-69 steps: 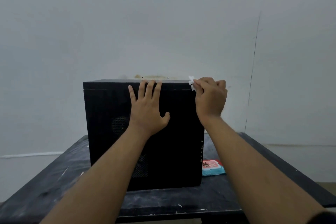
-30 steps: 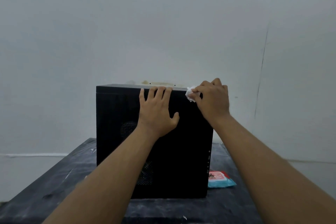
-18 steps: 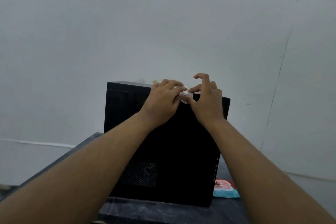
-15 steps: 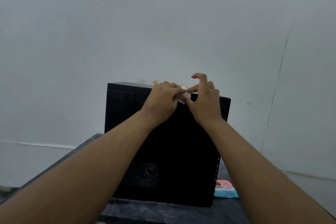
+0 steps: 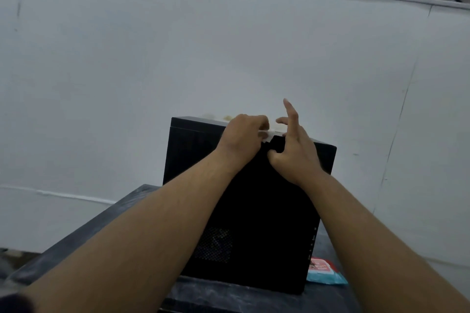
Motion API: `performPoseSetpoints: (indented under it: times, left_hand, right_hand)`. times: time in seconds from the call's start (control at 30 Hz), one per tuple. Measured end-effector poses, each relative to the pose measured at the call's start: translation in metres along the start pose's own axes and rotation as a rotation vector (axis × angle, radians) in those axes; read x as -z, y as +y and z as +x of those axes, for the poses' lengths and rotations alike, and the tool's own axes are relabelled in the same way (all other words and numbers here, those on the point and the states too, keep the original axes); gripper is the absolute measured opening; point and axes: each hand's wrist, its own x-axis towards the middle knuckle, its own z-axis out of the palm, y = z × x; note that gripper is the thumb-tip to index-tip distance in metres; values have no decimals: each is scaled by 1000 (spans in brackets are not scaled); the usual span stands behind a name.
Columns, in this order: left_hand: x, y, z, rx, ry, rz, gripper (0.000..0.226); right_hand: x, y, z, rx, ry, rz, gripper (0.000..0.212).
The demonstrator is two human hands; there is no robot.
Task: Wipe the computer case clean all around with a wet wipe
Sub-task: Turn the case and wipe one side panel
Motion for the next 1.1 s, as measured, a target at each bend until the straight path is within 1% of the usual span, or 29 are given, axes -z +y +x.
performPoseSetpoints:
  times: [0.07,0.1,0.23,0.33,0.43,0.5,0.63,0.77,0.83,0.9,1.1]
  left_hand:
    - [7,-12,-5,-47,24,46,27]
    - [11,-19,-7,-74,18,77,27]
    - [31,-52,-19,-61,-5,159,17]
    - [51,-75,-24,-11,-11,207,22]
    - [68,-99,-33,40,58,229,23]
    - [77,-111,-43,85,122,222,26]
    - [87,-118,-56,155,224,170,29]
    - [86,-116,-58,244,216,176,33]
    - [87,-116,-58,281,202,214,31]
    - [90,-119,-60,347,228,202,35]
    - [79,-130,-85,503,360,-47,41]
  right_hand:
    - [-4,-6,-1,5,-58,-85,108]
    - [-8,-11,0,19,-85,-145,105]
    - [-34,-33,13,63,-184,-395,93]
    - [-58,-55,19,110,-228,-443,90]
    - [-82,-82,24,149,-257,-443,88]
    - [-95,-94,24,147,-235,-460,89]
    - [-116,-102,15,121,-111,-524,93]
    - [-132,-109,10,73,-63,-555,100]
    - [-134,-108,10,72,-62,-573,103]
    - [-134,-106,10,78,-69,-584,105]
    - [-137,-109,11,76,-89,-598,108]
